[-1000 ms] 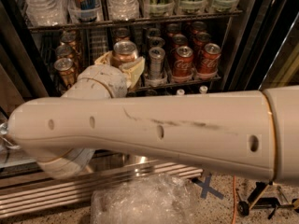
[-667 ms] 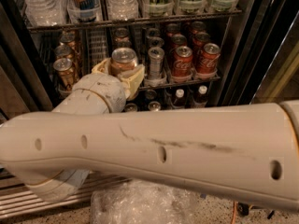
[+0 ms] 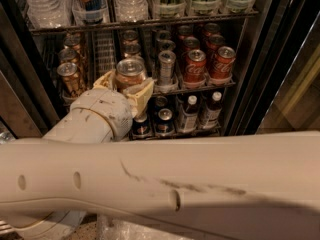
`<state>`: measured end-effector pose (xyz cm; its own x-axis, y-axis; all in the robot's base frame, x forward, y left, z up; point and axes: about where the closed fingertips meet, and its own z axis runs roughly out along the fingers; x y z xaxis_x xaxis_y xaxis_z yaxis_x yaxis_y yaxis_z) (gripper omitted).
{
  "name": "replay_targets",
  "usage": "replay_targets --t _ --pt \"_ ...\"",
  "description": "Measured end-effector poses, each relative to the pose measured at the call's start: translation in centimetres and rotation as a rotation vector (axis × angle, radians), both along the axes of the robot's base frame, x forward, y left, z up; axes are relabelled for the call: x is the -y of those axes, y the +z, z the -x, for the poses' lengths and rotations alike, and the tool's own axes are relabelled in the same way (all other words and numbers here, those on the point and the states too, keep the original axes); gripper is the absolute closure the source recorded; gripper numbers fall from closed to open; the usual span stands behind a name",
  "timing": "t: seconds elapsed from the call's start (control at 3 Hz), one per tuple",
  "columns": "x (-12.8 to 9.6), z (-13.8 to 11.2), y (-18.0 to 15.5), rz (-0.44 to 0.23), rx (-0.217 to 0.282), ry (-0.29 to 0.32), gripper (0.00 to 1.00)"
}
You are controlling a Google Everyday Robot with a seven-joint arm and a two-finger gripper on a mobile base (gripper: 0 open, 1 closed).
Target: Pick orange can from middle shelf of fridge
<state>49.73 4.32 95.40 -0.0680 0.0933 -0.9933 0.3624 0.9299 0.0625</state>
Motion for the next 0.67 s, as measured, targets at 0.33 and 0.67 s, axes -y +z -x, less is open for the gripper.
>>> replay_targets --t 0.33,0.67 --pt "0.0 4.6 -0.6 0.006 -0.022 0.031 1.00" --pt "0.0 6.3 0.4 0.010 -0.002 0.029 1.00"
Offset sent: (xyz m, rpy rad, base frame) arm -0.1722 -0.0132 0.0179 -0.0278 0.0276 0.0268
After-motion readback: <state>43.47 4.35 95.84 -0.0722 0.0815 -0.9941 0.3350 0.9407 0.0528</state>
